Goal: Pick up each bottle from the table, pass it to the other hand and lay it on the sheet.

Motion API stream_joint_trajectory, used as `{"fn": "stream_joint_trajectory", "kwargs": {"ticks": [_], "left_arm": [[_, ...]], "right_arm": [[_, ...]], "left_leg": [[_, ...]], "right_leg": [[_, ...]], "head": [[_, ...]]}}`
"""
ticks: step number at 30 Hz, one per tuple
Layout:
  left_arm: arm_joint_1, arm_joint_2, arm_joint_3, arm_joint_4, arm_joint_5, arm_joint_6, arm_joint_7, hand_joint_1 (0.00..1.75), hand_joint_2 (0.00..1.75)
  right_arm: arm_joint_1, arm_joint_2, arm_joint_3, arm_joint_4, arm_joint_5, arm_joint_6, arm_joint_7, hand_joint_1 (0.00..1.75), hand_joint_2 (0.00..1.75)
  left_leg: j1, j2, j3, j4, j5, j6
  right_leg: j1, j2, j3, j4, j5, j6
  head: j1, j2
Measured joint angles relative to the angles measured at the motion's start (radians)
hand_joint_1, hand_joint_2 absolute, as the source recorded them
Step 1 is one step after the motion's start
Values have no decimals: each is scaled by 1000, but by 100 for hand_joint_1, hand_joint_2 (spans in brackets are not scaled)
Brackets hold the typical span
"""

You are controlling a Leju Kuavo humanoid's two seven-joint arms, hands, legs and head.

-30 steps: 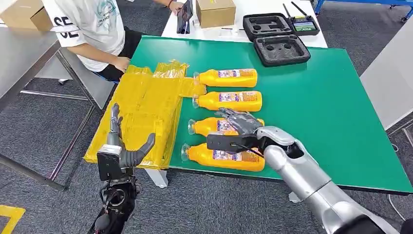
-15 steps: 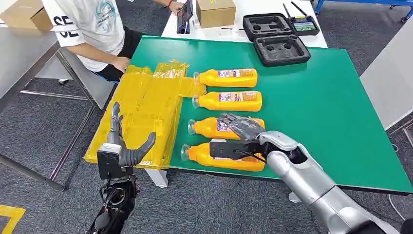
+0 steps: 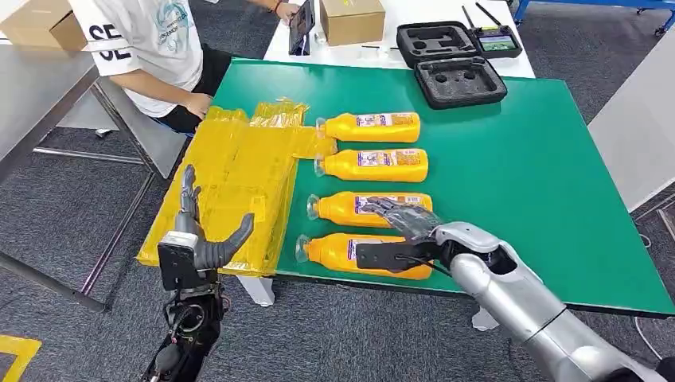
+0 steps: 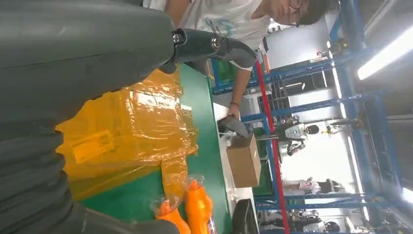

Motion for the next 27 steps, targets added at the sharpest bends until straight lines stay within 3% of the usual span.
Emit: {"fn": "stream_joint_trajectory", "kwargs": {"ticks": [27], "left_arm": [[8, 11, 2, 0, 18, 6, -3, 0, 175]], "right_arm": [[-15, -18, 63, 25, -9, -6, -3, 0, 175]], "left_leg": [[0, 0, 0, 0, 0, 0]], "right_leg": [[0, 0, 0, 0, 0, 0]], "head": [[0, 0]]}}
